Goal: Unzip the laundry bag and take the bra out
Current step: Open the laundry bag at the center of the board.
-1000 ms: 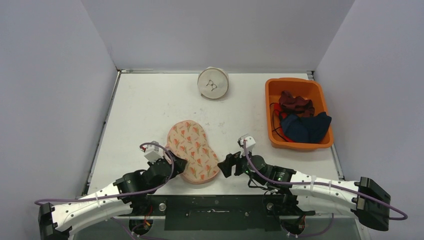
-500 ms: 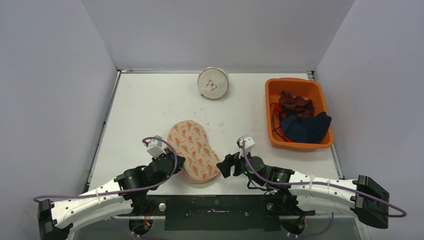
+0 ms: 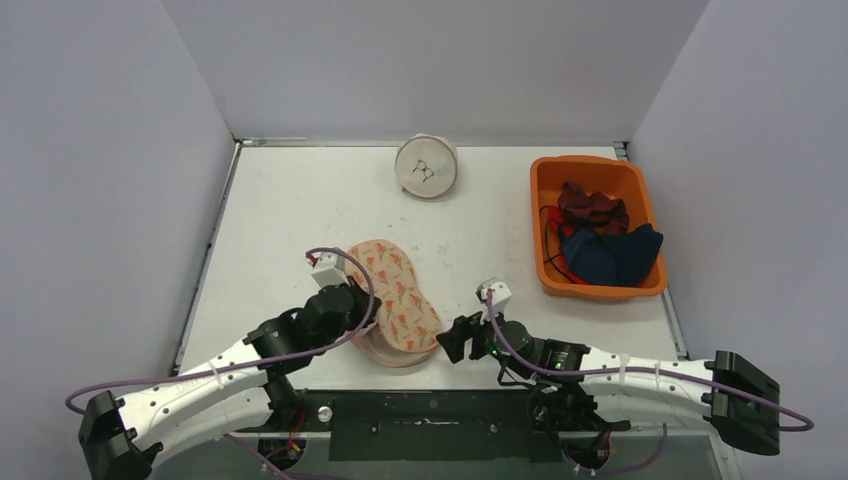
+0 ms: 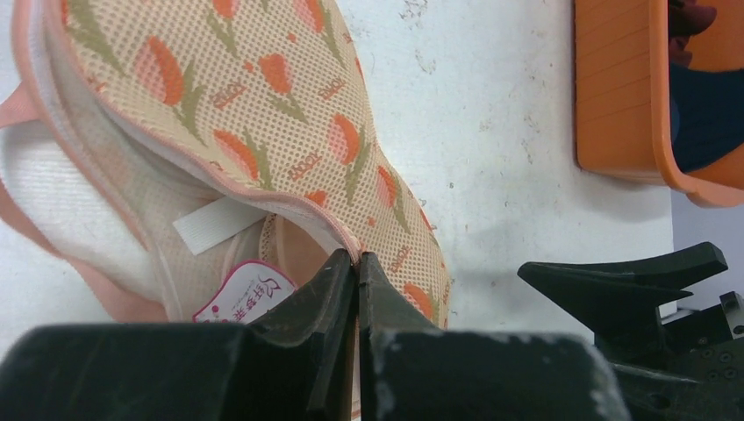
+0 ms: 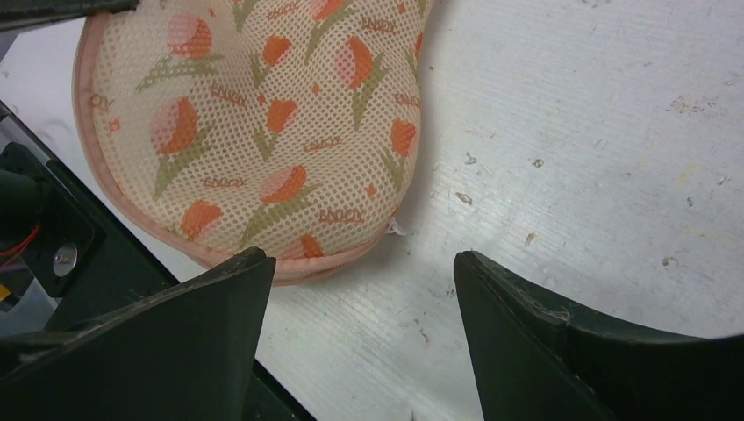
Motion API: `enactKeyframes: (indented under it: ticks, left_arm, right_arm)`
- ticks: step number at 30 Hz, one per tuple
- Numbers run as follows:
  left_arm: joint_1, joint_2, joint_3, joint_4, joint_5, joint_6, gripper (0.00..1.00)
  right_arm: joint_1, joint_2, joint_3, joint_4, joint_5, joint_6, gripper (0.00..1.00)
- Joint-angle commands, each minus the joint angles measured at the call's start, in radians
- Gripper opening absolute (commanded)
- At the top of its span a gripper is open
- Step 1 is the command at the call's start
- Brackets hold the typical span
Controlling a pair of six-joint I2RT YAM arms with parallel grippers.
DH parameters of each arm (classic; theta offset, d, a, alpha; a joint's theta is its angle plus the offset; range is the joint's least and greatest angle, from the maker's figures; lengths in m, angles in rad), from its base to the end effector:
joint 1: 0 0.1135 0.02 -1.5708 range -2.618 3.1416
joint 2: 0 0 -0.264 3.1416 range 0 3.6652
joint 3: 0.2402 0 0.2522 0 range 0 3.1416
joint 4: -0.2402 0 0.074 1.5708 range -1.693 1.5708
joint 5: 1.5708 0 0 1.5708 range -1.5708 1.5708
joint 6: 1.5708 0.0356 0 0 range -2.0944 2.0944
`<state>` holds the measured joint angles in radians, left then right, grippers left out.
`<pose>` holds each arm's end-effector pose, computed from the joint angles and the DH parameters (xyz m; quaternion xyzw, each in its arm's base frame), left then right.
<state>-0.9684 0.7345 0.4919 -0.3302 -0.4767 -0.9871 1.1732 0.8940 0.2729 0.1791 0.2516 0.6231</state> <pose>0.1070 -0.1267 0.2326 -0.1210 0.8521 -0.2698 0.4318 0.0805 0.1688 0.1792 -0.1631 0.8250 0.3490 0.4136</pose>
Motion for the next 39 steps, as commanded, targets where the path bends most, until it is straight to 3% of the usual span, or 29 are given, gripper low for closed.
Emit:
enactKeyframes:
  ticks: [1, 14, 23, 29, 31, 39]
  left_arm:
    - [0.073, 0.078, 0.115, 0.137, 0.195, 0.146, 0.0]
    - [0.094, 0.371, 0.409, 0.098, 0.349, 0.349, 0.0]
    - [0.093, 0.602, 0.577, 0.122, 0.423, 0.355, 0.0]
    - [0.088, 0.776, 0.681, 0.128, 0.45, 0.342, 0.01]
    - [0.088, 0.824, 0.713, 0.132, 0.467, 0.339, 0.07]
    - [0.079, 0.888, 0.853, 0.098, 0.506, 0.33, 0.49]
  right_arm:
    - [0.047, -0.061, -0.022, 0.043, 0.078, 0.027, 0.77]
    - [0.194, -0.276, -0.054, -0.047, 0.344, 0.028, 0.78]
    - [0.212, -0.377, -0.047, -0.046, 0.382, -0.028, 0.79]
    - [0.214, -0.467, -0.014, -0.143, 0.389, -0.06, 0.81]
    - [0.213, -0.501, -0.005, -0.174, 0.402, -0.065, 0.81]
    - [0.214, -0.576, 0.029, -0.317, 0.451, -0.048, 0.81]
